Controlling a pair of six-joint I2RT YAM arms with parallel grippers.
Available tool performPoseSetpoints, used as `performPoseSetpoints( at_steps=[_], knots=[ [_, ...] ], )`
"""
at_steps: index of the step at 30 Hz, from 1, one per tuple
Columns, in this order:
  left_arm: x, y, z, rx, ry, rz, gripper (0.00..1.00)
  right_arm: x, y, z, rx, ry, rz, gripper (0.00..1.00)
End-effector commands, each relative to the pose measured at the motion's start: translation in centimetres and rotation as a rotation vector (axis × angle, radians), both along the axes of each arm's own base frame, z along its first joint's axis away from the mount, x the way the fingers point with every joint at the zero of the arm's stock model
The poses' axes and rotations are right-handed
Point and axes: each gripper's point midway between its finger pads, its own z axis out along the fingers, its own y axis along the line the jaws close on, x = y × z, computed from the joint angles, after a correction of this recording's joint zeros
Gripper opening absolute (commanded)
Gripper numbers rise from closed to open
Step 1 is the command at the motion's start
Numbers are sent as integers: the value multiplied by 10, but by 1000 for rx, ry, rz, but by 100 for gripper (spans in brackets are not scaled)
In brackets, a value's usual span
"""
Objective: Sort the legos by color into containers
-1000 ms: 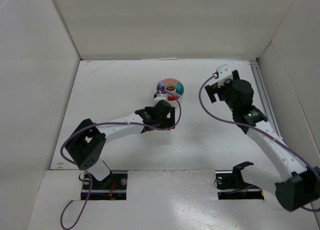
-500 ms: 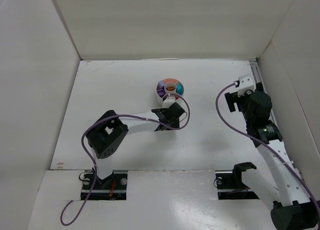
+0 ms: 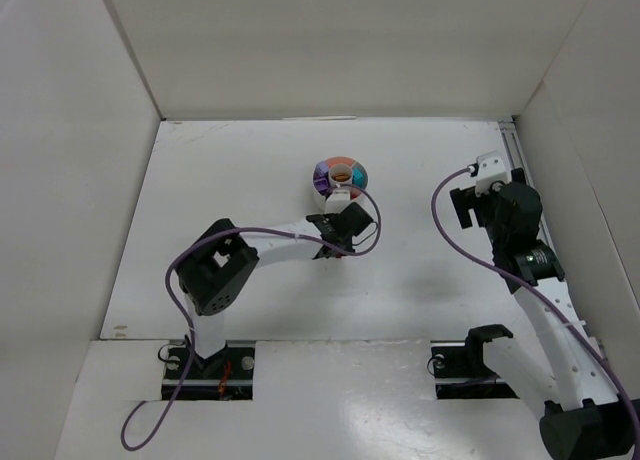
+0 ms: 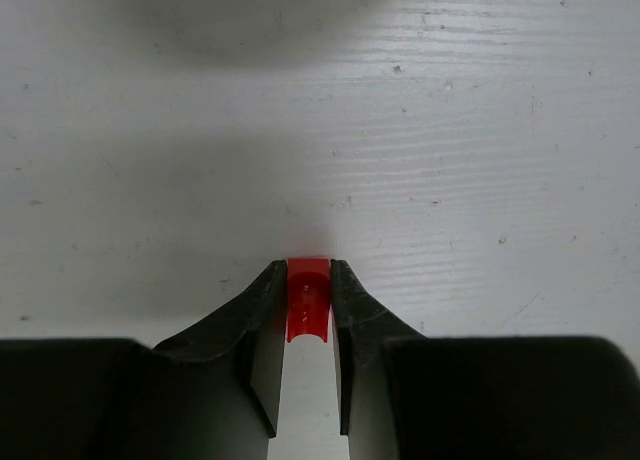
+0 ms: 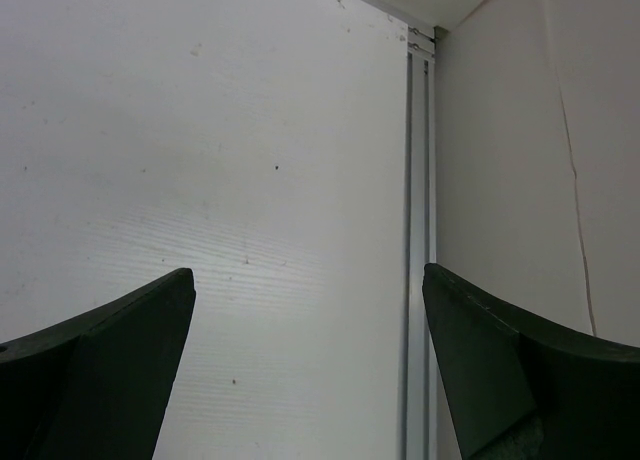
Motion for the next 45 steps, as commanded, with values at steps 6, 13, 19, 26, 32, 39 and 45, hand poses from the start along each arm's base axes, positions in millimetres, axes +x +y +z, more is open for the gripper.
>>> performPoseSetpoints(
  at_steps=[6, 13, 19, 26, 32, 39, 45],
  knots=[
    [48, 4, 122, -99, -272, 18, 0, -4, -9, 11, -14, -31, -30, 100],
    [91, 1, 178, -167, -401, 6, 3, -2, -12, 11, -29, -29, -47, 100],
    [111, 1, 179, -148, -422, -12, 5, 5, -16, 14, -42, -19, -62, 100],
    [128, 0, 172, -137, -426, -17, 7, 12, -20, 9, -49, 4, -80, 100],
    [138, -6, 166, -133, -433, -9, 20, 17, -19, 7, -50, 14, -79, 100],
    [141, -5, 161, -99, -415, 1, 40, 17, -21, 9, -66, 18, -74, 100],
    [127, 0, 197, -168, -451, -21, 46, 16, -18, 13, -58, 12, -52, 100]
  ],
)
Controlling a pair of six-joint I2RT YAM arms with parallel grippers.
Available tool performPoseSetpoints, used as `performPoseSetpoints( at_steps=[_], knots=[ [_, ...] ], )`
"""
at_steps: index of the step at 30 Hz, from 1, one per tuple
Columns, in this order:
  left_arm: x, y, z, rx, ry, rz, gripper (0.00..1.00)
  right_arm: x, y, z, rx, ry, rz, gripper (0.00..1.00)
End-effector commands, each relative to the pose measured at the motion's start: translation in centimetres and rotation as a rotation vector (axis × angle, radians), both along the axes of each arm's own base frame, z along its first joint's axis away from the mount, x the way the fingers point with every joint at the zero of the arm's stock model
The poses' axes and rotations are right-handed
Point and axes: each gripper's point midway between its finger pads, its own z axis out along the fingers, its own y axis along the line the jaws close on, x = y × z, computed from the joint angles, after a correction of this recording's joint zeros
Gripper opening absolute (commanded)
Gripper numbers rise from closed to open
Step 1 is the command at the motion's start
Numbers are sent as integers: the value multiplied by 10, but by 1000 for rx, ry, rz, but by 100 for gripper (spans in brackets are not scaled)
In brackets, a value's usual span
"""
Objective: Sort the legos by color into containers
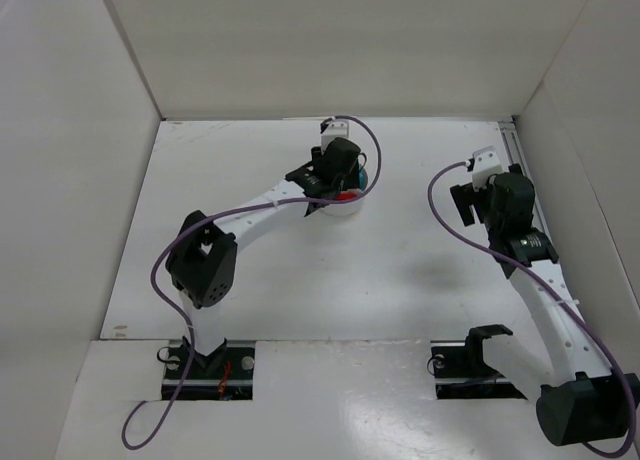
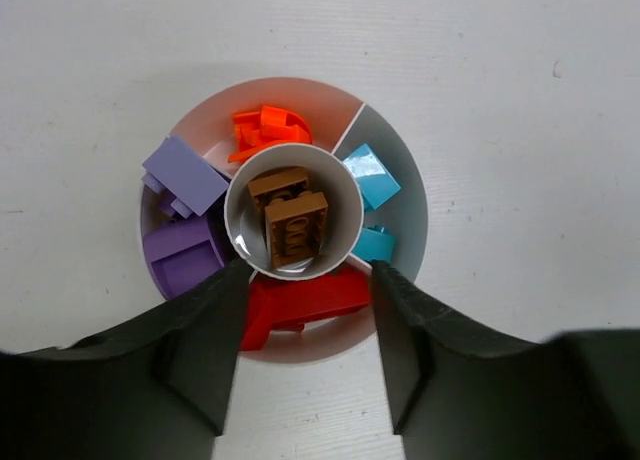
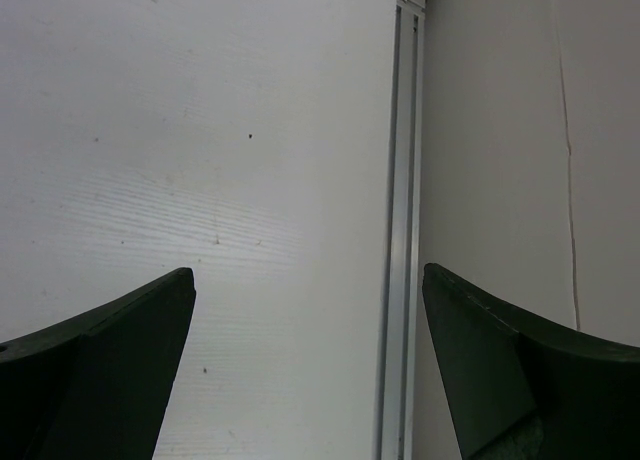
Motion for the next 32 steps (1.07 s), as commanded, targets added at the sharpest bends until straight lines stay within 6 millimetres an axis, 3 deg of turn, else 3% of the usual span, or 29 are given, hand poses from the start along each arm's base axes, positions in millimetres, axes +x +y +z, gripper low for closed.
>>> performPoseSetpoints(
  at_steps=[1, 2, 4, 5, 6, 7, 9, 10, 12, 13, 17, 21, 26, 32],
  knots=[
    [-10, 4, 63, -95, -92, -25, 51, 2, 1, 31, 7, -75, 9, 100],
    [-18, 11, 85, -125, -124, -25, 56, 3, 3, 31, 11, -74, 21, 100],
    [-34, 19, 88, -129, -133, -31, 75, 3, 8, 33, 24, -82, 51, 100],
    [-44, 31, 111, -162, -174, -23, 100, 2, 10, 35, 21, -89, 67, 100],
    [-53, 36, 116, -172, -185, -16, 100, 3, 14, 35, 30, -89, 90, 100],
    [-63, 45, 102, -159, -157, -10, 100, 1, 16, 39, 35, -102, 100, 100],
    [-82, 71, 109, -181, -151, 45, 100, -3, 22, 34, 48, -99, 134, 100],
    [-92, 80, 93, -196, -110, 81, 100, -3, 24, 32, 53, -90, 147, 100],
    [-111, 107, 84, -194, -82, 153, 100, -8, 29, 24, 63, -83, 174, 100],
    [-122, 116, 63, -175, -44, 176, 100, -10, 33, 22, 73, -82, 198, 100],
    [-151, 150, 28, -185, 26, 284, 100, -16, 39, 1, 95, -53, 228, 100],
    [-161, 165, 15, -208, 54, 343, 100, -20, 46, -13, 119, -35, 259, 100],
    [-164, 168, 21, -230, 38, 341, 100, -23, 49, -22, 127, -27, 278, 100],
    [-167, 177, 15, -211, 37, 374, 100, -18, 49, -27, 102, 0, 288, 100]
  ],
)
